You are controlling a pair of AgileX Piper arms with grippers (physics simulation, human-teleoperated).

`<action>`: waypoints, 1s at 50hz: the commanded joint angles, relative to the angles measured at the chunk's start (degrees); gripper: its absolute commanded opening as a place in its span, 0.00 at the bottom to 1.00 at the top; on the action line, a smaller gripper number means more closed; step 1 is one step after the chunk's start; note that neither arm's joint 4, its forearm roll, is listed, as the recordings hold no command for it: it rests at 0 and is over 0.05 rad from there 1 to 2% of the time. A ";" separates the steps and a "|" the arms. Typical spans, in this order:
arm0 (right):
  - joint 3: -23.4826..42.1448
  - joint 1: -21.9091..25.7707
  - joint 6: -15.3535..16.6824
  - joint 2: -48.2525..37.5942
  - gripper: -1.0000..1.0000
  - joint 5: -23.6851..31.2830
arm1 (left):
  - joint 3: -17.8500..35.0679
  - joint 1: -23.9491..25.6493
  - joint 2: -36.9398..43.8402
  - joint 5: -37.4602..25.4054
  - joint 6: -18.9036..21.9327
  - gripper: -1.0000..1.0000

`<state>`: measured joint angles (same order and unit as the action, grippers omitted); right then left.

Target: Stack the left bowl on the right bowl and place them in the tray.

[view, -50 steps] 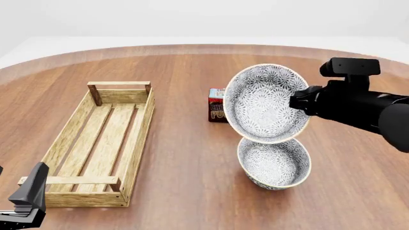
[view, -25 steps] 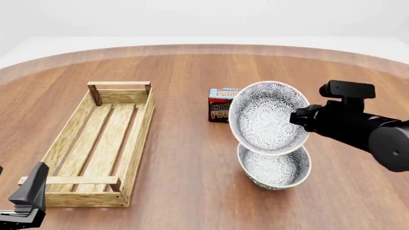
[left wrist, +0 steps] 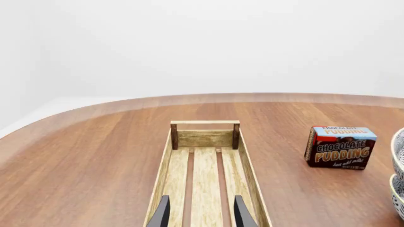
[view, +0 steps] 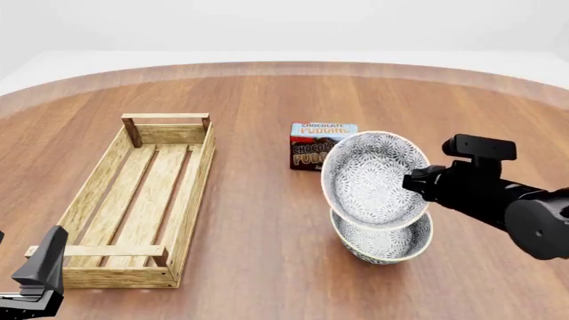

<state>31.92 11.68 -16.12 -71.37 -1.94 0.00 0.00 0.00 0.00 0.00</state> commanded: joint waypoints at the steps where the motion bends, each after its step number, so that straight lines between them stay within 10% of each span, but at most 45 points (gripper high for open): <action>1: -2.04 -0.50 -1.08 -0.39 0.00 -2.43 | 0.00 0.00 0.00 0.00 0.00 1.00; 50: -8.76 -1.49 -4.02 -4.53 0.00 -12.05 | 0.00 0.00 0.00 0.00 0.00 1.00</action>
<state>23.80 10.62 -19.52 -75.07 -12.28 0.00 0.00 0.00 0.00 0.00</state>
